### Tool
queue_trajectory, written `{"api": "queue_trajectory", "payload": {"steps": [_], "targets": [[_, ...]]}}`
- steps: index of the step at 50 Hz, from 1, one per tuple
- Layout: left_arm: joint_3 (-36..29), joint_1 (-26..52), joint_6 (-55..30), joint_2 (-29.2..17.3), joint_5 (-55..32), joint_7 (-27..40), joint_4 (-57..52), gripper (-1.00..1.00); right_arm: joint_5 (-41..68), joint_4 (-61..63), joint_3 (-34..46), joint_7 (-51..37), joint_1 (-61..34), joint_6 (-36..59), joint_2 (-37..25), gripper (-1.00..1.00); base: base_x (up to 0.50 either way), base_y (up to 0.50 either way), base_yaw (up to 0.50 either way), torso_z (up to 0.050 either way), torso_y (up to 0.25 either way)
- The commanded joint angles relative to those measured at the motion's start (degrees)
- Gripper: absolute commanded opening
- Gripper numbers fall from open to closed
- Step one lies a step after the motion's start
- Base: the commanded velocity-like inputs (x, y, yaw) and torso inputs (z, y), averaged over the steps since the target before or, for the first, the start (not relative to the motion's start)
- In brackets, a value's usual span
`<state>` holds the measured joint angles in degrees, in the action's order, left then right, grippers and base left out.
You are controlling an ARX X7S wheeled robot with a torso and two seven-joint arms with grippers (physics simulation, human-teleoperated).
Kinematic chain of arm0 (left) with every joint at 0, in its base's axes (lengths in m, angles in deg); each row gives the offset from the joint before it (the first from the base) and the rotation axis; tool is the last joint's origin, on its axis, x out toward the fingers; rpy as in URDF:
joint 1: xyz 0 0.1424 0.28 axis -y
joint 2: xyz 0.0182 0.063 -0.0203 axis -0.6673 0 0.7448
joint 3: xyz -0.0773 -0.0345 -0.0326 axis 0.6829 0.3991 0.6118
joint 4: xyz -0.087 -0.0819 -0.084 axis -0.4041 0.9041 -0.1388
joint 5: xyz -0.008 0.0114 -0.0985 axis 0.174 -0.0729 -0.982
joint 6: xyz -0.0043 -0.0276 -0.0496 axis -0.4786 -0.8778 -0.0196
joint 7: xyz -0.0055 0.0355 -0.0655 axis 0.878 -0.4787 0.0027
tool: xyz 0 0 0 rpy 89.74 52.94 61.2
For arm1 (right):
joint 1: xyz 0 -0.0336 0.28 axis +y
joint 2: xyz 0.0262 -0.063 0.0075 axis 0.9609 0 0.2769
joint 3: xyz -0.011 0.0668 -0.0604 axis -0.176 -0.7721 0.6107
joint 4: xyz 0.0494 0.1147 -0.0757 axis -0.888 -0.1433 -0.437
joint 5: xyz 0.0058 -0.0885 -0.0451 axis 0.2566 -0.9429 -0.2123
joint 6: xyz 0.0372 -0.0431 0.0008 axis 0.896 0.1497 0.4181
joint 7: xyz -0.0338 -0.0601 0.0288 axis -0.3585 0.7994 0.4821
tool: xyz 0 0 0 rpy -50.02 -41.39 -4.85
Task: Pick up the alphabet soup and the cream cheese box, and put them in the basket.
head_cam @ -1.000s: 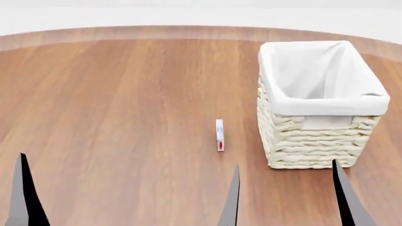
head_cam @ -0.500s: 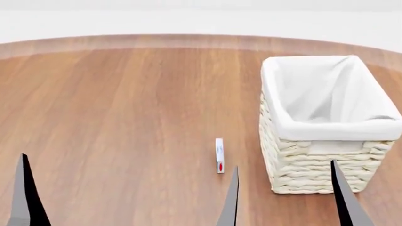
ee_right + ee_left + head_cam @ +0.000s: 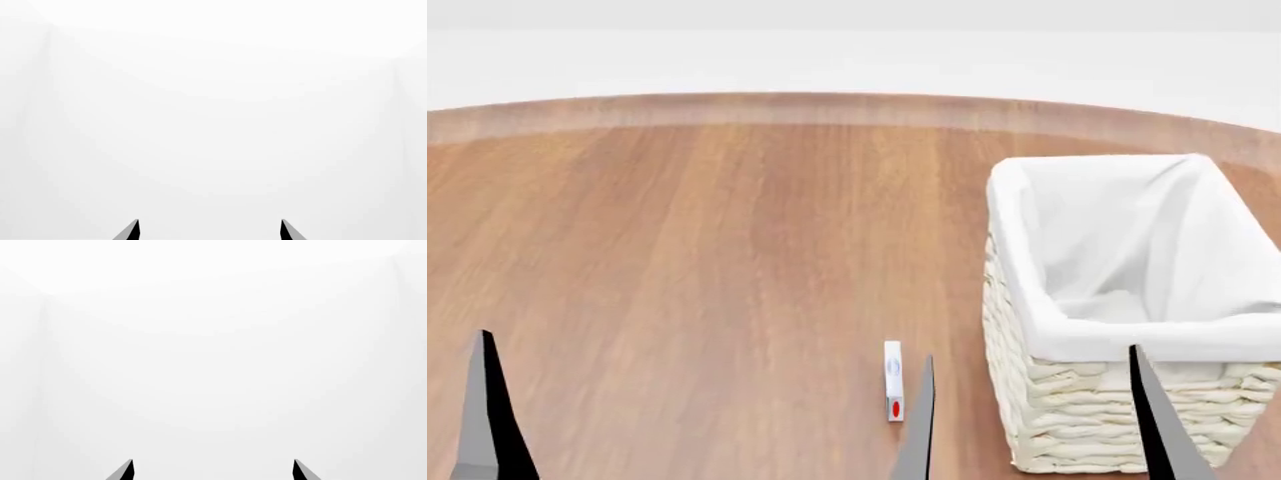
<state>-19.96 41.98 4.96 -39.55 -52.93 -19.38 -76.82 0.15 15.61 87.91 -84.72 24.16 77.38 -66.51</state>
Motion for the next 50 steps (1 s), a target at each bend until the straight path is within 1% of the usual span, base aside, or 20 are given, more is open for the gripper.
{"api": "queue_trajectory", "payload": {"steps": [1, 3, 4, 6, 9, 10, 11, 13, 18, 21, 24, 25, 31, 34, 35, 37, 45, 47, 49, 50], "targets": [[-0.2, 0.0, 0.3, -0.3, -0.2, 0.3, 0.4, 1.0, 0.0, -0.1, 0.3, -0.3, -0.2, 0.2, -0.3, 1.0, 0.22, 0.0, 0.0, 0.0, 0.0], [-0.3, 0.1, 0.1, -0.3, -0.3, 0.3, 0.3, 1.0, 0.3, 0.7, 0.2, -0.2, -0.8, 1.6, -0.3, 1.0, 0.22, 0.0, 0.0, 0.0, 0.0], [-0.3, 0.2, 0.1, -0.3, -0.4, 0.3, 0.4, 1.0, 0.0, -0.1, 0.3, -0.4, -0.2, 0.2, -0.4, 1.0, 0.22, 0.0, 0.0, 0.0, 0.0], [-0.3, 0.4, 0.1, -0.4, -0.5, 0.3, 0.5, 1.0, 0.3, 0.8, 0.2, -0.3, -1.2, 2.0, -0.3, 1.0, 0.22, 0.0, 0.0, 0.0, 0.0], [-0.4, 0.4, 0.0, -0.5, -0.5, 0.3, 0.4, 1.0, 0.0, -0.5, 0.4, -0.6, -0.2, -0.2, -0.5, 1.0, 0.22, 0.0, 0.0, 0.0, 0.0], [-0.4, 0.4, -0.1, -0.5, -0.5, 0.4, 0.4, 1.0, 0.4, 0.7, 0.3, -0.3, -1.2, 1.9, -0.4, 1.0, 0.22, 0.0, 0.0, 0.0, 0.0], [-0.4, 0.4, 0.0, -0.5, -0.6, 0.4, 0.5, 1.0, 0.5, 0.8, 0.3, -0.3, -1.4, 2.1, -0.5, 1.0, 0.23, 0.0, 0.0, 0.0, 0.0], [-0.5, 0.4, 0.1, -0.5, -0.5, 0.5, 0.7, 1.0, 0.2, -0.6, 0.5, -0.6, -0.5, 0.0, -0.6, 1.0, 0.22, 0.0, 0.0, 0.0, 0.0], [-0.6, 0.5, -0.2, -0.7, -0.6, 0.5, 0.7, 1.0, 0.1, -0.8, 0.3, -1.2, -0.7, -0.2, -0.4, 1.0, 0.21, 0.0, 0.0, 0.0, 0.002], [-0.8, 0.8, -0.7, -0.7, -0.9, 0.4, 0.8, 1.0, -0.4, -1.3, 0.5, -1.4, -0.5, -1.0, -0.5, 1.0, 0.0, 0.0, 0.0, 0.0, 0.0], [-1.1, 0.8, -1.2, -0.8, -0.1, 0.6, 1.1, 1.0, 0.1, -0.4, 0.5, -1.1, -1.2, 0.9, -0.6, 1.0, 0.0, 0.0, 0.0, 0.0, 0.0], [-1.3, 0.8, -1.3, -0.8, 0.2, 0.7, 1.1, 1.0, 0.0, -1.2, 0.5, -1.3, -0.6, -0.5, -0.6, 1.0, 0.0, 0.0, 0.0, 0.0, 0.0], [-1.6, 1.0, -1.8, -0.9, 0.3, 0.8, 0.9, 1.0, 0.4, -1.6, 0.4, -1.4, -0.5, -1.0, -0.8, 1.0, 0.0, 0.0, 0.0, 0.0, 0.0], [-1.8, 1.4, -2.6, -0.9, 0.4, 0.8, 1.1, 1.0, 0.6, -1.4, 0.3, -1.5, -0.4, -1.0, -0.9, 1.0, 0.0, 0.0, 0.0, 0.0, -0.122], [-1.9, 1.3, -2.3, -0.9, 0.3, 0.8, 1.1, 1.0, 1.0, -0.6, 0.2, -1.4, -1.1, 0.5, -0.9, 1.0, 0.0, 0.0, 0.0, 0.0, -0.172], [-1.9, 1.3, -2.3, -1.0, 0.3, 0.9, 1.1, 1.0, 0.7, -1.6, 0.3, -1.6, -0.5, -1.1, -1.0, 1.0, 0.0, 0.0, 0.0, 0.0, -0.173], [-2.0, 1.4, -2.5, -1.2, 0.2, 1.2, 1.2, 1.0, 0.9, -1.8, 0.4, -1.8, -0.6, -1.2, -1.2, 1.0, 0.0, 0.0, 0.0, 0.0, -0.174], [-2.1, 1.5, -2.4, -1.2, 0.1, 1.3, 1.3, 1.0, 1.3, -0.8, 0.3, -1.7, -1.4, 0.6, -1.2, 1.0, 0.0, 0.0, 0.0, 0.0, -0.173], [-2.2, 1.6, -2.5, -1.3, 0.1, 1.4, 1.4, 1.0, 1.0, -1.7, 0.4, -1.8, -1.0, -0.6, -1.2, 1.0, 0.0, 0.0, 0.0, 0.0, -0.173], [-2.2, 1.6, -2.4, -1.3, 0.0, 1.4, 1.5, 1.0, 1.2, -1.0, 0.4, -1.8, -1.4, 0.4, -1.2, 1.0, 0.0, 0.0, 0.0, 0.0, -0.176]]}}
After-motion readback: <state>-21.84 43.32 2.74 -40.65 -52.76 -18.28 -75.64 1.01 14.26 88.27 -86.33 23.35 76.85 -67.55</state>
